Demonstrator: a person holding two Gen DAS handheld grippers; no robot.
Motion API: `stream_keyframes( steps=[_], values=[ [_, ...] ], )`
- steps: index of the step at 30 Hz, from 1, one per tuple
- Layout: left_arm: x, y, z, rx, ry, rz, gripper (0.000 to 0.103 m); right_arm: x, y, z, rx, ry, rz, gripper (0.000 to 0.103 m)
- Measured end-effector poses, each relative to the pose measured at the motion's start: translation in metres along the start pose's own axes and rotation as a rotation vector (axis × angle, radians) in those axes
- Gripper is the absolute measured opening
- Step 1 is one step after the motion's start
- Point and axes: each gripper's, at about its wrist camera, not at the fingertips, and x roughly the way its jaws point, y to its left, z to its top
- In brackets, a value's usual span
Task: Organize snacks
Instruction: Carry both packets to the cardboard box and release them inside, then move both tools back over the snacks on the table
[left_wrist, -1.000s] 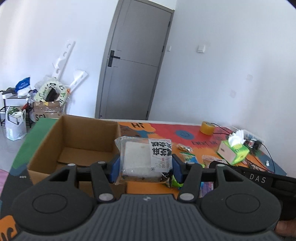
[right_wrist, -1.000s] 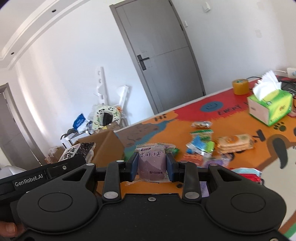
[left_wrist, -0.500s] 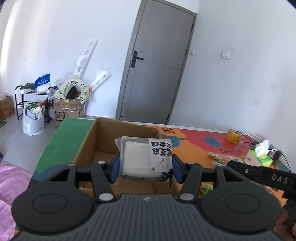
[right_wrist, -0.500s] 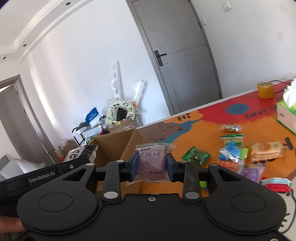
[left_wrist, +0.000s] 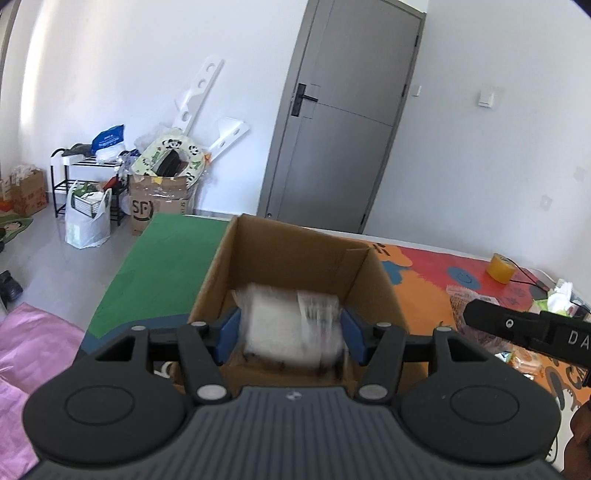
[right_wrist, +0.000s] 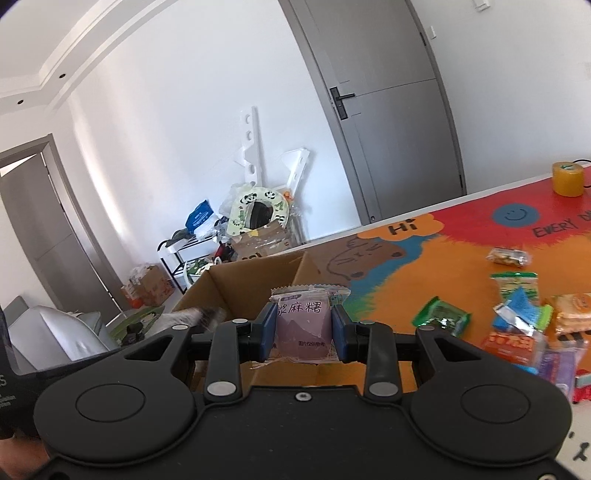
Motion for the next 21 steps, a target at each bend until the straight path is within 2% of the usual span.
stream_keyframes(
  steps=[11, 18, 19, 21],
  values=[
    [-0.023, 0.017, 0.007, -0.030, -0.053, 0.013, 0.067, 0.020, 0.016, 0.004, 0.005, 0.027, 0.052, 0.032],
    [-0.026, 0.030, 0.006, -0.066, -0.053, 0.035, 0.069, 0.028, 0.037, 0.008, -0.023, 0.029, 0.090, 0.033],
    [-0.026, 0.030, 0.006, -0.066, -0.051, 0.040, 0.070, 0.029, 0.040, 0.008, -0.033, 0.039, 0.085, 0.035],
    [-0.026, 0.029, 0.004, -0.061, -0.048, 0.050, 0.075, 0.024, 0.041, 0.009, -0.039, 0.029, 0.078, 0.047]
  ],
)
